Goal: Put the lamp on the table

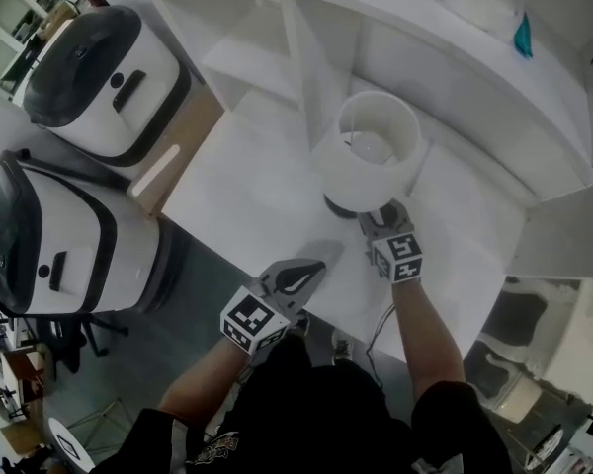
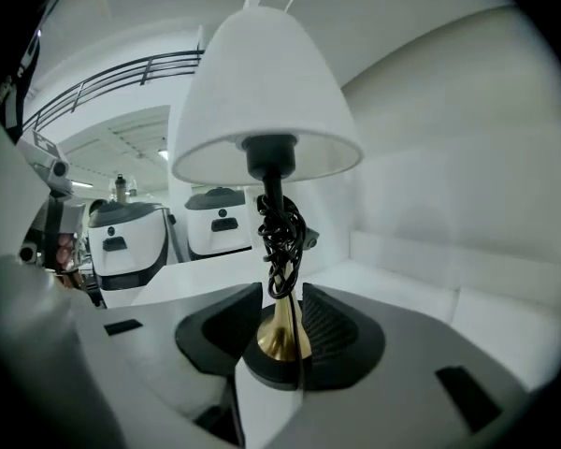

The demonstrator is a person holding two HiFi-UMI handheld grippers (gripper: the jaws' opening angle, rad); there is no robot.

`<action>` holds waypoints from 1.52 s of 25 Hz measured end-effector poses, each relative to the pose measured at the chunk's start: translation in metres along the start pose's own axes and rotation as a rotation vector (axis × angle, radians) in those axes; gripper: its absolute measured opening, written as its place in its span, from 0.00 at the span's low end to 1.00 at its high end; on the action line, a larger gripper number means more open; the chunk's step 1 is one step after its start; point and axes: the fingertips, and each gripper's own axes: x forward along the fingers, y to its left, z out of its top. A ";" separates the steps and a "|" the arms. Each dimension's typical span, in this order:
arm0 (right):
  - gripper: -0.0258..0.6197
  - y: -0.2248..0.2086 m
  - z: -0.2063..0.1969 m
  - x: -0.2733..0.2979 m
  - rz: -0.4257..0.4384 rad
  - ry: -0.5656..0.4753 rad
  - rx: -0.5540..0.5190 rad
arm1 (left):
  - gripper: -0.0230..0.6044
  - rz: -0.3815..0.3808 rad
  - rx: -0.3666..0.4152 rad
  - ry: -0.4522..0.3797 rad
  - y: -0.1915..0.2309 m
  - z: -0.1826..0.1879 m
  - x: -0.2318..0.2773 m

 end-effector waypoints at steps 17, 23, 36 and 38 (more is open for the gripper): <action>0.09 0.076 0.034 -0.154 0.174 -0.024 0.067 | 0.04 0.154 -0.037 -0.091 -0.104 -0.007 -0.026; 0.09 0.114 0.041 -0.204 0.252 -0.036 0.065 | 0.04 0.211 -0.031 -0.111 -0.142 -0.017 -0.044; 0.08 0.167 0.033 -0.250 0.263 -0.021 0.094 | 0.04 0.234 -0.070 -0.151 -0.170 -0.033 -0.099; 0.08 0.177 0.032 -0.252 0.242 -0.026 0.100 | 0.04 0.219 -0.063 -0.147 -0.170 -0.035 -0.110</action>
